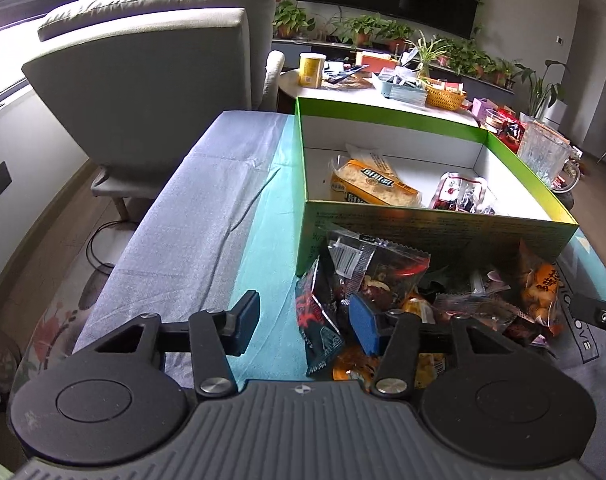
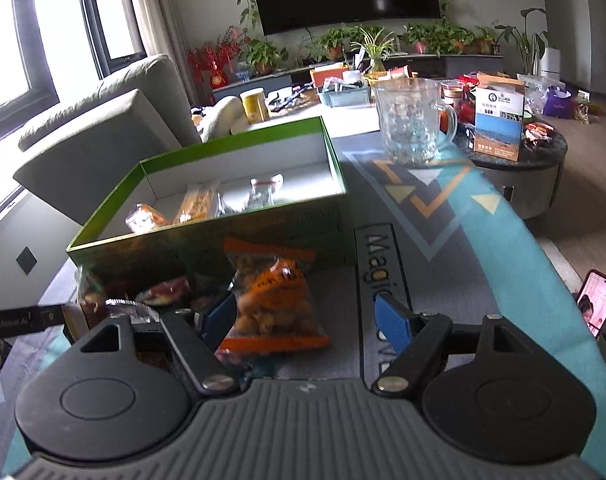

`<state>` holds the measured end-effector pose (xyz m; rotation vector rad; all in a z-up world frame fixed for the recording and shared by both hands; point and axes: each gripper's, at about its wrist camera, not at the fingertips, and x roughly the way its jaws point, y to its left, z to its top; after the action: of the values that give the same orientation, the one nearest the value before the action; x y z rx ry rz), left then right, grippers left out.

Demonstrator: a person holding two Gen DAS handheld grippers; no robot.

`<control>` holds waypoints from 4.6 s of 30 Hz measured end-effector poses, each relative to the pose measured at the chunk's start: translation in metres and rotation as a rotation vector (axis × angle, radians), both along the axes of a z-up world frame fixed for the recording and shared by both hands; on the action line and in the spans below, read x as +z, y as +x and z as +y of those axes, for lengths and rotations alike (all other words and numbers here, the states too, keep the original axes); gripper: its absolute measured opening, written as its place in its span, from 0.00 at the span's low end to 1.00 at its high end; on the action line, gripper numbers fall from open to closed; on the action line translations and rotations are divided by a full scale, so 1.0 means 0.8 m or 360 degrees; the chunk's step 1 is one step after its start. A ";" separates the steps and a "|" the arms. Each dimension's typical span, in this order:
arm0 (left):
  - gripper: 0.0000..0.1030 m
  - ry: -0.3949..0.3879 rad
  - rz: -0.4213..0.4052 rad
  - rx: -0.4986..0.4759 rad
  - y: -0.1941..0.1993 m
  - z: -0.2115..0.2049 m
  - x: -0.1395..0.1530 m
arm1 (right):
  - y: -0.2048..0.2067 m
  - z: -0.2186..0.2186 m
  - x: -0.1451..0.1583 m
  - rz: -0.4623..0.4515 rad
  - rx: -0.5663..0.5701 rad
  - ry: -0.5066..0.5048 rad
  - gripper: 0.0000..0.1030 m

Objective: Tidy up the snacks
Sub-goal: 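Grasp the black bar packet with left while right grasps an orange snack bag, then lift the black bar packet and orange bag over the green box, then open both tools to drop the black bar packet and orange bag into the box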

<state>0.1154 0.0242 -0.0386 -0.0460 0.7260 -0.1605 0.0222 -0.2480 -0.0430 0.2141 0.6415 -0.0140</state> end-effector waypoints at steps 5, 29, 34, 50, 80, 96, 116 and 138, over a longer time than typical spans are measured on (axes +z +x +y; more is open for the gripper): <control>0.47 -0.0037 0.0011 0.0003 0.000 0.006 -0.001 | 0.000 0.002 0.000 0.0009 0.0000 0.0006 0.42; 0.48 -0.0057 0.0092 0.0155 0.005 0.036 -0.013 | 0.000 0.030 -0.003 0.0040 0.0085 -0.0057 0.42; 0.45 -0.0013 0.0104 0.0152 0.014 0.026 -0.026 | 0.000 0.029 -0.008 0.0060 0.0080 -0.0075 0.42; 0.26 0.0027 0.0087 0.0101 0.017 0.026 -0.027 | 0.071 0.030 -0.021 0.0164 0.0007 0.0001 0.42; 0.23 -0.0029 -0.0464 -0.0115 -0.008 -0.038 0.107 | 0.022 0.016 0.072 -0.0268 0.0044 0.0074 0.40; 0.23 -0.0010 -0.0436 -0.0214 0.066 -0.084 0.092 | 0.068 0.017 0.075 -0.0285 0.0064 0.0070 0.40; 0.23 0.0061 -0.0289 -0.0220 0.124 -0.097 0.049 | 0.129 0.025 0.054 -0.0214 0.0093 0.0062 0.40; 0.36 0.0103 -0.0211 -0.0140 0.112 -0.085 0.042 | 0.135 0.044 0.023 -0.0075 0.0112 -0.0102 0.41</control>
<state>0.2053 -0.0436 -0.0047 0.0581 0.6007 -0.2219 0.1302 -0.2131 -0.0246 0.1293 0.6001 0.0379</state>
